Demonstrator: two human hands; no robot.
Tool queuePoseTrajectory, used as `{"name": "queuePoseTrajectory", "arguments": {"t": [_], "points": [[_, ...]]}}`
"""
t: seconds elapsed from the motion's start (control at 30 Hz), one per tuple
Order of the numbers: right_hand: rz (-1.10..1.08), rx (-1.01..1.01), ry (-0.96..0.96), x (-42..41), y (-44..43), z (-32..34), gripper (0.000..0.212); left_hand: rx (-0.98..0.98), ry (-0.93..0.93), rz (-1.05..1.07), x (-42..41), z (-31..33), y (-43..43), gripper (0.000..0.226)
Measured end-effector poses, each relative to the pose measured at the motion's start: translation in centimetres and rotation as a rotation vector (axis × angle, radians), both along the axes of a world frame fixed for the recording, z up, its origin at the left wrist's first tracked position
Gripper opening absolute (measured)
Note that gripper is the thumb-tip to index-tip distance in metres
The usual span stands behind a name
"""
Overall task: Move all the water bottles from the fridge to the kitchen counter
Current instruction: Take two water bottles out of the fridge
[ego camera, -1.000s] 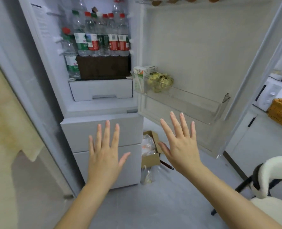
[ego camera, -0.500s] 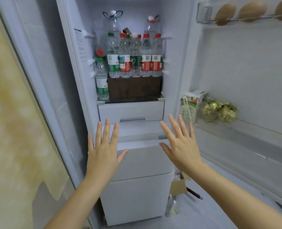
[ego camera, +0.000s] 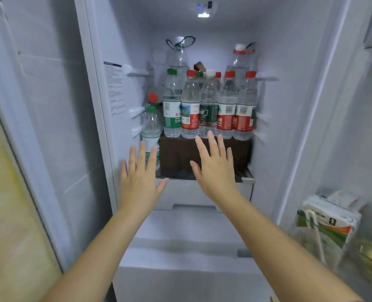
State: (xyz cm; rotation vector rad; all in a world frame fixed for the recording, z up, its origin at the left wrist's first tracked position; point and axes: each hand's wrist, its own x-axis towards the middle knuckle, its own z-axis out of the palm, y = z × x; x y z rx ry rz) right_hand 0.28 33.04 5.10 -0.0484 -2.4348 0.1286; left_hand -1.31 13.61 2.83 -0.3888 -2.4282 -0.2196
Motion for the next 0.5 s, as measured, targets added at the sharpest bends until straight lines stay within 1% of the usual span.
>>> {"name": "queuePoseTrajectory", "arguments": {"t": [0.1, 0.2, 0.3, 0.5], "points": [[0.030, 0.018, 0.018, -4.8, -0.9, 0.2, 0.066, 0.037, -0.061, 0.013, -3.9, 1.9, 0.5, 0.083], [0.038, 0.005, 0.035, -8.8, -1.4, 0.1, 0.068, 0.081, -0.068, 0.015, -7.5, 3.8, 0.7, 0.083], [0.026, 0.016, 0.028, -12.7, -1.5, 0.2, 0.067, 0.178, -0.099, -0.004, -11.5, 6.0, 1.7, 0.082], [-0.020, 0.081, 0.092, -16.5, -1.1, 0.6, 0.066, 0.325, -0.108, -0.018, -17.8, 9.5, 4.1, 0.074]]}}
